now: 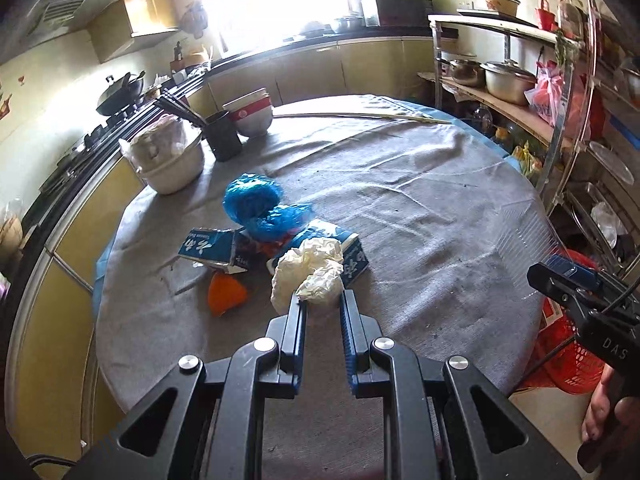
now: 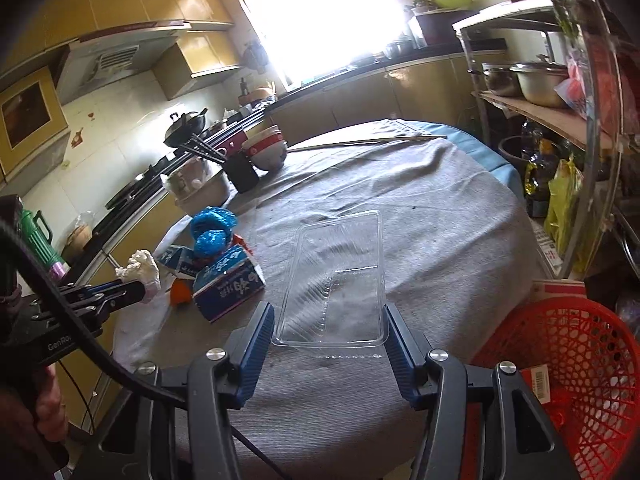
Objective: Collect trash
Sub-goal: 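Carry the tissue and clear tray to the red basket and release both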
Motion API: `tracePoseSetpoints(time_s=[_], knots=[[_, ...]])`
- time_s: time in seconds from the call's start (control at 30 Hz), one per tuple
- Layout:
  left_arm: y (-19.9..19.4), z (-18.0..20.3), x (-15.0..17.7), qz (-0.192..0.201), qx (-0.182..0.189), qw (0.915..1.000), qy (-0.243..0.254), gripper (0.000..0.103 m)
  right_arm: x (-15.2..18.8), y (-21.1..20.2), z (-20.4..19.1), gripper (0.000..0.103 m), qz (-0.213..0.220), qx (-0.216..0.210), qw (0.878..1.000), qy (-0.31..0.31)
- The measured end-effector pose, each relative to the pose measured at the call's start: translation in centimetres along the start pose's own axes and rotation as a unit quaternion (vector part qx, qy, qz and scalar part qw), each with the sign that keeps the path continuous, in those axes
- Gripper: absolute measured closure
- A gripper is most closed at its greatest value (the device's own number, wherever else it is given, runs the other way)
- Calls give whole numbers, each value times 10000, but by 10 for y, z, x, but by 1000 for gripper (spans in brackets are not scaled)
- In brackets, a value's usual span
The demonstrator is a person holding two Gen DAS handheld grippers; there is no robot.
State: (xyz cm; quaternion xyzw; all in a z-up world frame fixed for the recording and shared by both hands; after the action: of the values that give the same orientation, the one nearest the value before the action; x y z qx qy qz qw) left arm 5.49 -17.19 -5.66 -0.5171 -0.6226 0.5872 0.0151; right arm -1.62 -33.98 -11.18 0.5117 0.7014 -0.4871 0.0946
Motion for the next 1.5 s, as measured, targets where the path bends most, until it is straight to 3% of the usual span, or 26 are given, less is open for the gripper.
tracePoseSetpoints(time_s=[0.4, 0.6, 0.8, 0.93, 1.13, 1.2, 1.23, 1.27, 1.5], knots=[[4, 40, -22, 51, 217, 9986, 478, 85, -9, -19, 46, 45, 170, 308, 9987, 373], [4, 86, -40, 204, 1131, 9903, 778, 85, -11, -46, 92, 45, 314, 777, 9947, 596], [7, 148, -54, 175, 2205, 9687, 1125, 85, -3, -80, 162, 45, 326, 1239, 9831, 1307], [6, 197, -56, 40, 2885, 9469, 1419, 85, 7, -96, 203, 45, 264, 1347, 9722, 1897], [8, 248, -50, -242, 3429, 9223, 1766, 81, 16, -105, 234, 41, 179, 1209, 9590, 2558], [8, 255, -48, -309, 3414, 9212, 1839, 61, 17, -105, 235, 41, 122, 1105, 9572, 2672], [9, 256, -49, -280, 3358, 9233, 1845, 46, 18, -104, 234, 41, 83, 1076, 9568, 2701], [8, 255, -49, -221, 3321, 9250, 1832, 42, 18, -103, 235, 38, 60, 1073, 9565, 2714], [13, 222, -47, -187, 3110, 9380, 1521, 42, 13, -105, 229, 36, 145, 1037, 9580, 2668]])
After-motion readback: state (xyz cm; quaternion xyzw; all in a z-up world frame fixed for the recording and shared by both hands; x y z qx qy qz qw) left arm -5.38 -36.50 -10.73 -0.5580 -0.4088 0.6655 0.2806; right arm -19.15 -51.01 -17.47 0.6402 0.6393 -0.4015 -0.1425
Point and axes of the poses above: each gripper's, at about its wrist camera, not at the fingertips, and y roughly the way its jaws point, z to its right, x to its underside, the point moved 6 cm from there along y, roughly the way its jaws point, and after that the axes turned 12 degrees about y, right-handed, at the moved point
